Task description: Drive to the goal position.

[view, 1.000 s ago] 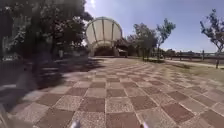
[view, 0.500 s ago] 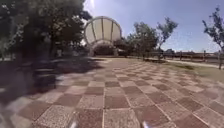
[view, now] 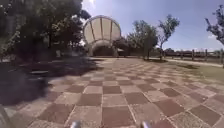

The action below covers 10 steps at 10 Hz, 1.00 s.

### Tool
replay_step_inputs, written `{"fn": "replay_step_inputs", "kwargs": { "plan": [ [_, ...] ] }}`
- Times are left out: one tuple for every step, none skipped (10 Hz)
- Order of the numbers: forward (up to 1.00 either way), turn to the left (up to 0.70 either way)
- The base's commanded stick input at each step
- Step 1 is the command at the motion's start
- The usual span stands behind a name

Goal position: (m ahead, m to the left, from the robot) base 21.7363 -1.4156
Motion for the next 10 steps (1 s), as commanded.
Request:
{"fn": "replay_step_inputs", "kwargs": {
  "plan": [
    [0.7, 0.0],
    [0.7, 0.0],
    [0.7, 0.0],
    [0.7, 0.0],
    [0.7, 0.0],
    [0.7, 0.0],
    [0.7, 0.0],
    [0.72, 0.0],
    [0.79, 0.0],
    [0.85, 0.0]
  ]
}}
